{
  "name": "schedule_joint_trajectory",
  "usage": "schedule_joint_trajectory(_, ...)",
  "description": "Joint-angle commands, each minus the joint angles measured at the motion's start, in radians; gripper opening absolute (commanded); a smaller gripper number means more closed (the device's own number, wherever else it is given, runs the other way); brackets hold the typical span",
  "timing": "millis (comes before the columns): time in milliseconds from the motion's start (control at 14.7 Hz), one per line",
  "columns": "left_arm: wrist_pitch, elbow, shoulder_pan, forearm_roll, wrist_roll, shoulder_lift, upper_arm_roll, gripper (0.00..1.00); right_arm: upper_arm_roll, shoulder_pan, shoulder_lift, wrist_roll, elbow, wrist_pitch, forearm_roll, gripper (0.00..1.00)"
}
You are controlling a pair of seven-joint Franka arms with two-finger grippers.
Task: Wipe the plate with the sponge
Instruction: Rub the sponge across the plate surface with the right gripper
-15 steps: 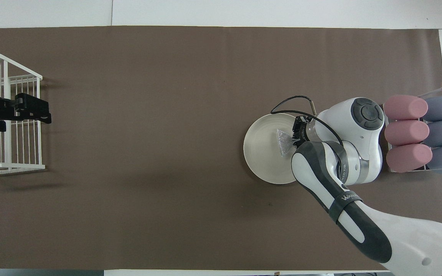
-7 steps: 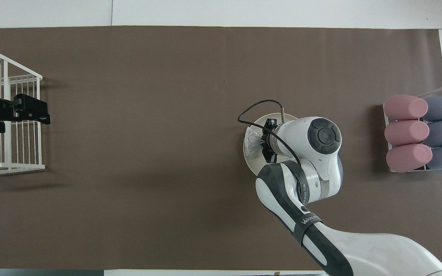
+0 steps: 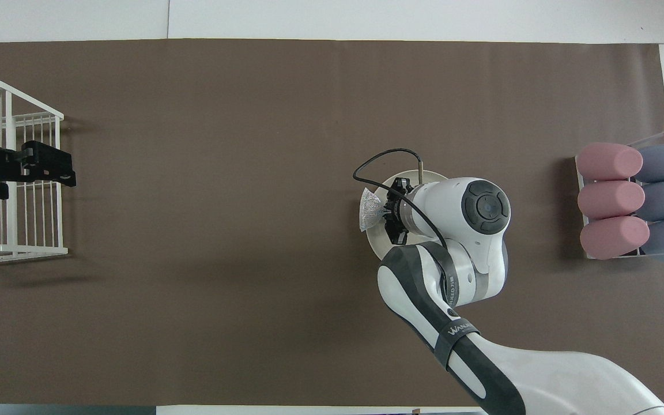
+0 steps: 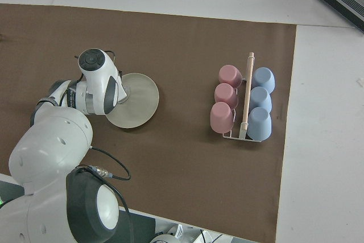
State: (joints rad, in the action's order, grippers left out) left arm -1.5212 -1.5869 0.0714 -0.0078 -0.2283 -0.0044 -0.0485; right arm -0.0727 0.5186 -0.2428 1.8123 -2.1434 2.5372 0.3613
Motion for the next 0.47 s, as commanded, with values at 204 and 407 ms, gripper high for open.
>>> schedule_joint_trajectory(204,-0.045,-0.070,0.001,0.006,0.000,-0.040,-0.005,1.00,-0.009,-0.006,0.046,0.018,0.218,-0.401,-0.106,0.00)
schedule_joint_trajectory(407,-0.085,-0.119,-0.005,-0.139,0.001,-0.061,-0.002,1.00,-0.007,-0.003,0.056,0.087,0.333,-0.549,-0.177,0.00)
